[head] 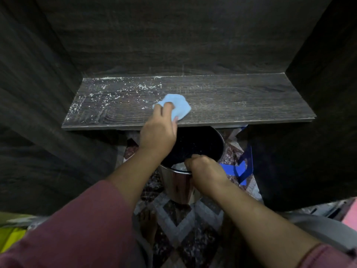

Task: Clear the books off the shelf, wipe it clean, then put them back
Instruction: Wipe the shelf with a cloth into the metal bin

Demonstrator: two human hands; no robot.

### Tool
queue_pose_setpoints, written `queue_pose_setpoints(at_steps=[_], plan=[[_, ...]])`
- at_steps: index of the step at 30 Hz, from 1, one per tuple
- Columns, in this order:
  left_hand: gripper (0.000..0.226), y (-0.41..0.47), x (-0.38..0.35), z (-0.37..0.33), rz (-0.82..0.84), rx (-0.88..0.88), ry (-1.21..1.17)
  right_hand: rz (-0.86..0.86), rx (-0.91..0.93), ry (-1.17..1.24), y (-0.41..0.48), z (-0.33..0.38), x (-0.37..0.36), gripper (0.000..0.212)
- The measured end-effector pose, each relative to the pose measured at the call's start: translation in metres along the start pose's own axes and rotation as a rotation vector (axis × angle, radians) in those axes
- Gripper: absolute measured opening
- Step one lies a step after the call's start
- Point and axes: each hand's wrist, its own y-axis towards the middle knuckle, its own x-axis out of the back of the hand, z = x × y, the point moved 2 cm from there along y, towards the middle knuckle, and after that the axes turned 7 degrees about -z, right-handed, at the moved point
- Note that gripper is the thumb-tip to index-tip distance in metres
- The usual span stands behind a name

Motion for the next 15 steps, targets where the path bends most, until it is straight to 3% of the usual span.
queue_pose_setpoints(at_steps=[3,7,11,15], plan=[[0.032,0.0,0.006,-0.016,-0.001,-0.043,-0.242,0.017,0.0,0.001,-0.001,-0.002,0.001,0.032],[0.038,0.02,0.024,-0.009,-0.142,0.043,-0.261,0.008,0.009,0.005,-0.001,-0.003,0.003,0.031],[0.047,0.035,0.021,0.018,0.023,0.059,-0.124,-0.007,0.0,0.002,0.0,-0.008,0.006,0.03],[0.046,0.039,0.006,0.015,0.118,-0.101,-0.113,-0.013,-0.012,0.004,0.0,-0.012,0.007,0.031]])
